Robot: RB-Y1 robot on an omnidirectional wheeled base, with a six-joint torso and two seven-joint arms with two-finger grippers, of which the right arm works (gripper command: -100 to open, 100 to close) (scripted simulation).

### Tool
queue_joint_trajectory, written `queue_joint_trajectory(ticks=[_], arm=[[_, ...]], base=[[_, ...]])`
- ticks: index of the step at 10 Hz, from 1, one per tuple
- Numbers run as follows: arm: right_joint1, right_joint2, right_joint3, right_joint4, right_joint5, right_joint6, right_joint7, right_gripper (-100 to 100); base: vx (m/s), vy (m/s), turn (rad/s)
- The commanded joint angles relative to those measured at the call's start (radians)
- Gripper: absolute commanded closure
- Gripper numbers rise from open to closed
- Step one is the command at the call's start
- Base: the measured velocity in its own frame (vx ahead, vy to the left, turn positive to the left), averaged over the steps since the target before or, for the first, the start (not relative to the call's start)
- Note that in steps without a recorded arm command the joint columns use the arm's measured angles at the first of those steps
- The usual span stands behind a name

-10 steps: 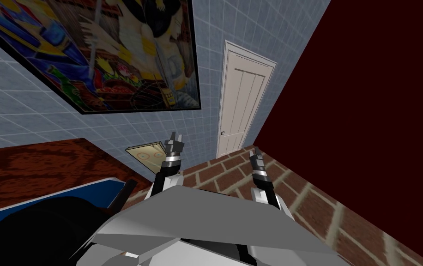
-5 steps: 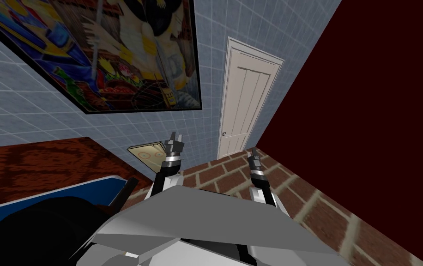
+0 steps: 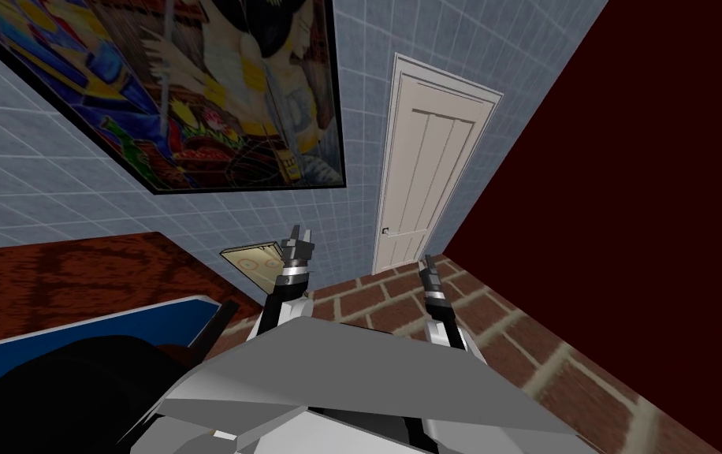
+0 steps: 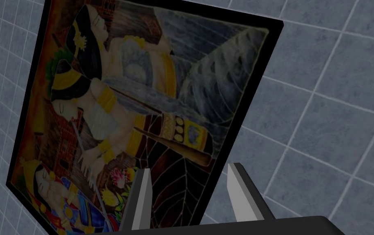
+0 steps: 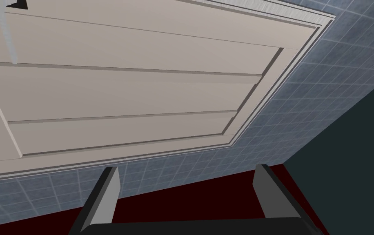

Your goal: Pull the door open

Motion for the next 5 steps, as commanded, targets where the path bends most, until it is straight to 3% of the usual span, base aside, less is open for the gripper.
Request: queue_joint_trajectory(ticks=[1,5], arm=[[-0.011,-0.001,0.001,0.028,-0.001,-0.01,-0.002,-100],[-0.067,-0.02,0.008,0.162,-0.008,-0.05,-0.028,-100]], base=[[0.035,-0.015,0.036],[0.075,-0.039,0.12]])
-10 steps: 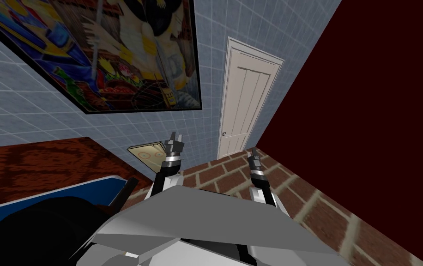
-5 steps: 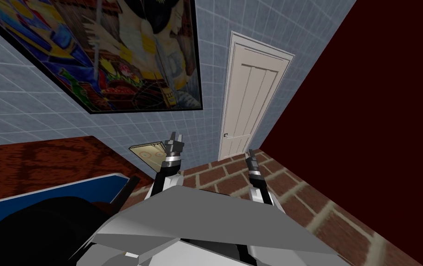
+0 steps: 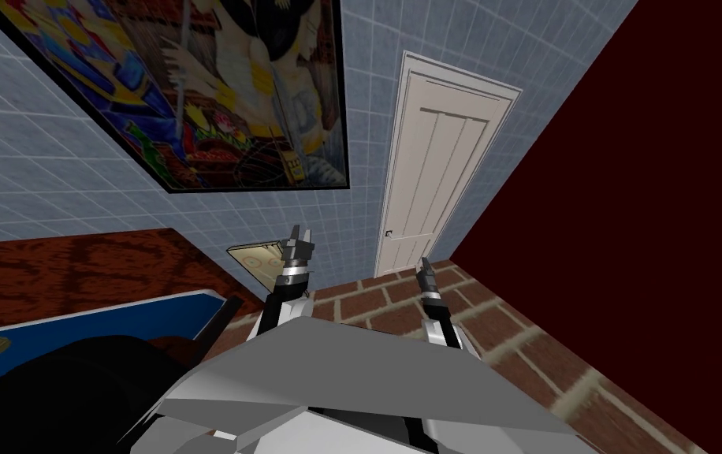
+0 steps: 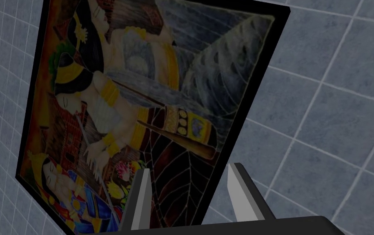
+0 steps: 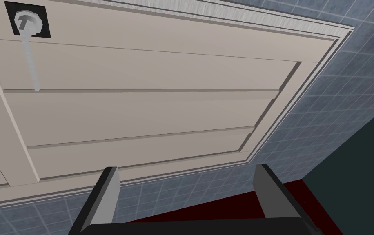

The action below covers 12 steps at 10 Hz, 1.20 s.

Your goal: Pull the door open

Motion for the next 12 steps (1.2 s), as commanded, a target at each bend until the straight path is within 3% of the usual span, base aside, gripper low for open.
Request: queue_joint_trajectory(ticks=[1,3,4,7,8,11,12], arm=[[-0.01,-0.004,0.001,0.03,-0.002,-0.006,-0.006,-100],[-0.038,-0.014,0.005,0.098,-0.006,-0.026,-0.019,-100],[-0.038,-0.014,0.005,0.103,-0.006,-0.026,-0.019,-100],[-0.081,-0.028,0.011,0.209,-0.011,-0.057,-0.038,-100],[-0.081,-0.028,0.011,0.213,-0.011,-0.057,-0.038,-100],[-0.123,-0.041,0.016,0.308,-0.017,-0.088,-0.057,-100],[-0.123,-0.041,0.016,0.32,-0.017,-0.088,-0.057,-100]], base=[[0.062,-0.044,0.023],[0.062,-0.043,0.101],[0.055,-0.034,0.042],[0.067,-0.045,0.104],[0.058,-0.041,0.047],[0.065,-0.049,0.107],[0.057,-0.044,0.039]])
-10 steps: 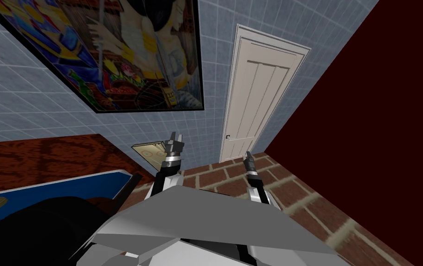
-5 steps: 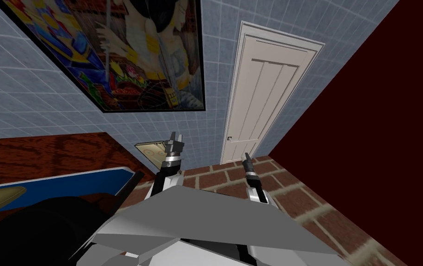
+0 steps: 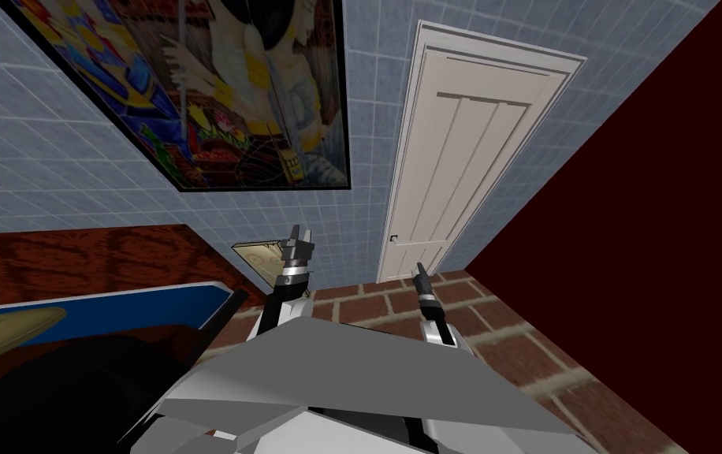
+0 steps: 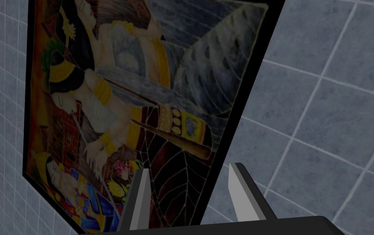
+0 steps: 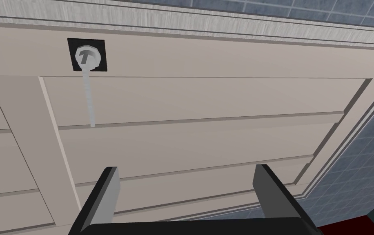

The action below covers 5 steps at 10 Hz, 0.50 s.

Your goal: Pull the door open

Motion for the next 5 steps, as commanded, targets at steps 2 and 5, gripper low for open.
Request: queue_joint_trajectory(ticks=[2,5], arm=[[-0.028,-0.01,0.004,0.071,-0.004,-0.021,-0.014,-100],[-0.054,-0.018,0.008,0.146,-0.008,-0.04,-0.026,-100]], base=[[0.051,-0.044,0.096],[0.055,-0.04,0.08]])
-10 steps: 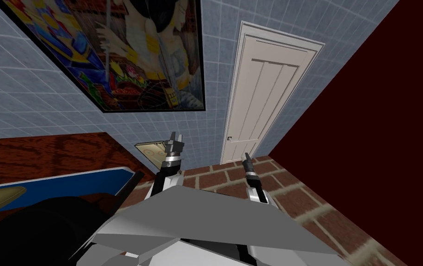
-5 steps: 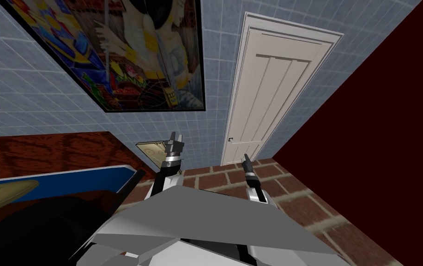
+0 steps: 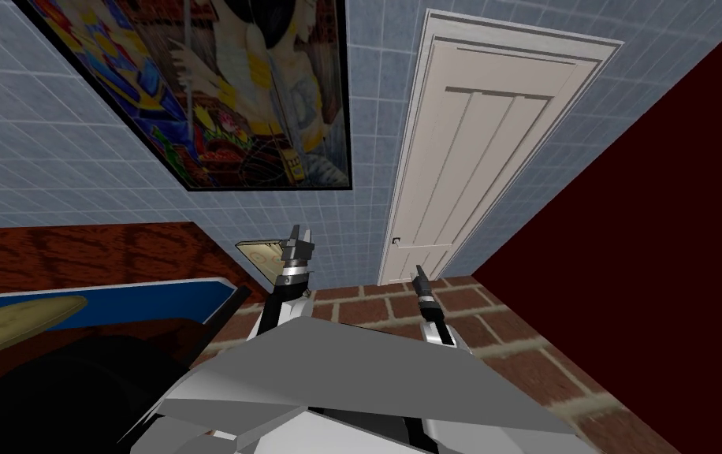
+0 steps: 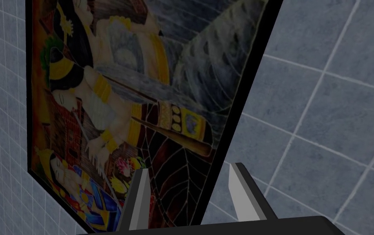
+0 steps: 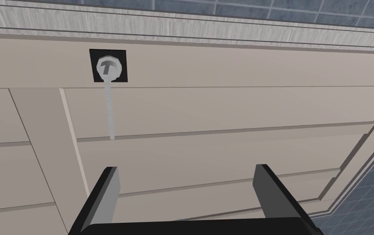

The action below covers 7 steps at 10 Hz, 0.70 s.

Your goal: Pull the door open

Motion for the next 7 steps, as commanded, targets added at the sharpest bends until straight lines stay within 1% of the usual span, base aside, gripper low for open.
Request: queue_joint_trajectory(ticks=[1,2,3,4,7], arm=[[-0.02,-0.007,0.003,0.05,-0.003,-0.015,-0.011,-100],[-0.033,-0.011,0.005,0.085,-0.005,-0.024,-0.017,-100],[-0.033,-0.011,0.005,0.086,-0.005,-0.024,-0.017,-100],[-0.045,-0.015,0.006,0.117,-0.006,-0.033,-0.023,-100],[-0.081,-0.026,0.011,0.2,-0.011,-0.058,-0.039,-100]], base=[[0.065,-0.068,0.098],[0.076,-0.066,0.11],[0.055,-0.05,0.051],[0.047,-0.04,0.056],[0.073,-0.051,0.114]])
